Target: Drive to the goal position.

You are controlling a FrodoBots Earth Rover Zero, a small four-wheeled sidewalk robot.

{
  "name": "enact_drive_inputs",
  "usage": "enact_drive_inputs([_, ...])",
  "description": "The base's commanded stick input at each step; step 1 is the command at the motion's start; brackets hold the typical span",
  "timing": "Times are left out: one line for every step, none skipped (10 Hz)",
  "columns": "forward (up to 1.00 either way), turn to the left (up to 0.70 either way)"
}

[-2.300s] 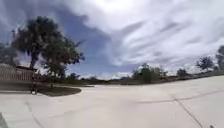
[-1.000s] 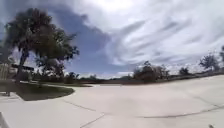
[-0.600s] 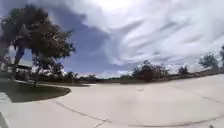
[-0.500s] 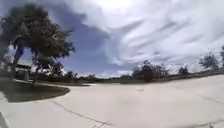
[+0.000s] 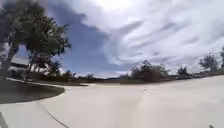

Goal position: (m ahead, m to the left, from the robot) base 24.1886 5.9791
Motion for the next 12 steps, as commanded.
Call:
enact_drive_inputs([0.85,0.00])
enact_drive_inputs([0.85,0.00])
enact_drive_inputs([0.85,0.00])
enact_drive_inputs([0.85,0.00])
enact_drive_inputs([0.85,0.00])
enact_drive_inputs([0.85,0.00])
enact_drive_inputs([0.85,0.00])
enact_drive_inputs([0.85,0.00])
enact_drive_inputs([0.85,0.00])
enact_drive_inputs([0.85,0.00])
enact_drive_inputs([0.85,0.00])
enact_drive_inputs([0.85,0.00])
